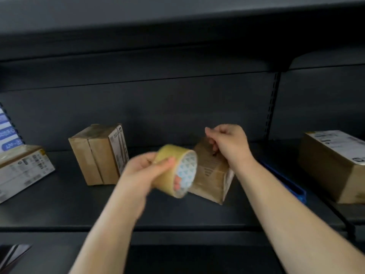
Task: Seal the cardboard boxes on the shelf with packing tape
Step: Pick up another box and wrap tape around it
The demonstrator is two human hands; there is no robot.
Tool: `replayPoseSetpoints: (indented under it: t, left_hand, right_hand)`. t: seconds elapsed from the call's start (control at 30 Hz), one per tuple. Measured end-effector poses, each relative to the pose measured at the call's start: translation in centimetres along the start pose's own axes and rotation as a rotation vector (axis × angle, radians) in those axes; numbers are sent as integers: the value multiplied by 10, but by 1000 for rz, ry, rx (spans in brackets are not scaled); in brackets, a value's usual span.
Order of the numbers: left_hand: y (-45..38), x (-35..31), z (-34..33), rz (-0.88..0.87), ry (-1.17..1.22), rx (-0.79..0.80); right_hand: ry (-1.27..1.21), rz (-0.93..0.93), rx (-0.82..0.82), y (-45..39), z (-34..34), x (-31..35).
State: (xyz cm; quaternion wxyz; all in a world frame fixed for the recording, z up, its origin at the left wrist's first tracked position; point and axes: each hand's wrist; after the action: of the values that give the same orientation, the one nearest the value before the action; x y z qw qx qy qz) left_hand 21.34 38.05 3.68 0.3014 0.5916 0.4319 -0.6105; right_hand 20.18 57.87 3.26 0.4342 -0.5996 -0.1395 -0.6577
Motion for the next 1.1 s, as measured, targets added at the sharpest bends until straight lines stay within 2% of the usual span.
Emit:
replayPoseSetpoints:
  t: [0.07, 0.13, 0.3, 0.37, 0.43, 0.5, 0.6, 0.67, 0.73, 0.8, 0.9, 0.97, 1.1]
  left_hand:
    - [-20, 1, 18, -7, -117, -30]
    - [-36, 7, 32, -1, -138, -84]
    - [-54, 2, 55, 13, 40, -197]
    - [-53, -9, 62, 19, 125, -109]
    - [-54, -15, 67, -6, 230, 52]
    - [-53, -15, 71, -30, 325, 200]
    - [-42, -19, 70, -65, 363, 428]
    - [-31, -27, 62, -8, 195, 368]
    - [-25, -34, 49, 121, -57, 187]
    - [-25, -38, 39, 213, -213, 58]
    - [-30, -43, 33, 302, -371, 2]
    - [-35, -46, 29, 310, -491, -9]
    - [-45, -54, 16, 201, -874, -74]
  right_hand:
    - [236, 70, -162, 11, -15, 2]
    - [306, 123, -229, 20, -29, 9]
    - [258, 179, -143, 15, -29, 29]
    - [39, 60, -2, 8, -14, 42]
    - [-181, -108, 193, 3, -3, 53]
    - [-184, -188, 308, -3, 4, 57]
    - [-107, -192, 340, -9, 14, 56]
    - [-67, -174, 308, -15, 26, 54]
    - [-23, -161, 240, -22, 40, 51]
    - [40, -144, 234, -28, 49, 46]
    - [124, -134, 272, -29, 49, 37]
    - [159, -136, 290, -28, 47, 31]
    - [223, -106, 284, -27, 44, 21]
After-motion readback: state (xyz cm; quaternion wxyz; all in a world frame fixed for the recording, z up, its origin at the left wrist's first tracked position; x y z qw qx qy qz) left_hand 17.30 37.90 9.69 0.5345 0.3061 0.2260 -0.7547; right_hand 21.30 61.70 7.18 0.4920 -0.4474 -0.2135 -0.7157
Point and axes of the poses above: each hand's wrist, its own y-axis away from the middle knuckle, its own z-axis out of the back of the hand, x = y × z
